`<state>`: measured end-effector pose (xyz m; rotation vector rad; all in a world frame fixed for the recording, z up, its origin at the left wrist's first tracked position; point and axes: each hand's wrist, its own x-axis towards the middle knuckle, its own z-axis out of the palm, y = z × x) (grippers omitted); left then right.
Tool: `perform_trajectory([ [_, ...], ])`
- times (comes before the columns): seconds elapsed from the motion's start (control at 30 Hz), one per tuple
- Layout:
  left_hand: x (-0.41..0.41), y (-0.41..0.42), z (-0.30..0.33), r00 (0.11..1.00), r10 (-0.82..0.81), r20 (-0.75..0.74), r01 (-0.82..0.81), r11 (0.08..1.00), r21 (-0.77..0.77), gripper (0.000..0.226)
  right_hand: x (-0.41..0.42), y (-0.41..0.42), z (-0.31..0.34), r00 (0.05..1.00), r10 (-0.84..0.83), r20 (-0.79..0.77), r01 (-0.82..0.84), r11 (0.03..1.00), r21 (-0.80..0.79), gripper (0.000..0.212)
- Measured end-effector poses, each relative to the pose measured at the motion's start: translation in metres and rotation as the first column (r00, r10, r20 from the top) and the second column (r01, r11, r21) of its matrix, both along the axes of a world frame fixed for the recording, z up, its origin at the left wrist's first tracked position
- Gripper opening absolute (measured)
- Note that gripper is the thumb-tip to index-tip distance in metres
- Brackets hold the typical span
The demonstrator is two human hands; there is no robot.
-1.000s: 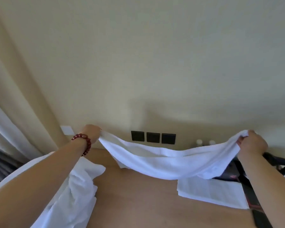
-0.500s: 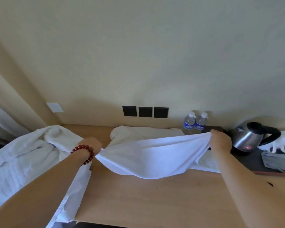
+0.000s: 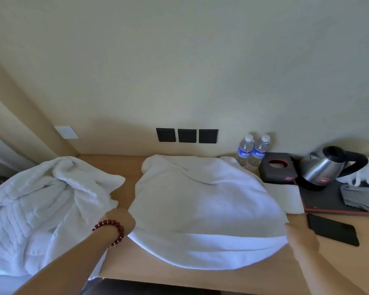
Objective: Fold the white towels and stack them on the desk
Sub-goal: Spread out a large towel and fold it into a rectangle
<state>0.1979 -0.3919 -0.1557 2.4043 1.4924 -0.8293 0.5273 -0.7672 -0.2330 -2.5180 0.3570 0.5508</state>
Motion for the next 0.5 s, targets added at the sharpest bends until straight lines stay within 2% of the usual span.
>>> perform_trajectory([
  [0.13, 0.017, -0.017, -0.003, 0.993, -0.114, -0.015, 0.114, 0.993, 0.030, 0.029, 0.000, 0.020, -0.011, 0.985, 0.169, -0.031, -0.170, 0.985, -0.036, 0.035],
  [0.23, 0.021, -0.021, -0.013, 0.996, -0.087, -0.010, 0.087, 0.995, 0.045, 0.030, 0.002, 0.030, -0.014, 0.959, 0.282, -0.028, -0.284, 0.957, -0.060, 0.037],
  [0.33, 0.024, -0.026, -0.020, 0.989, -0.146, 0.010, 0.144, 0.982, 0.124, 0.041, -0.003, 0.037, -0.014, 0.949, 0.315, -0.021, -0.316, 0.944, -0.098, 0.037],
  [0.5, 0.031, -0.033, -0.030, 0.933, -0.351, 0.079, 0.323, 0.914, 0.245, 0.046, -0.008, 0.031, -0.019, 0.947, 0.321, -0.022, -0.321, 0.936, -0.145, 0.025],
])
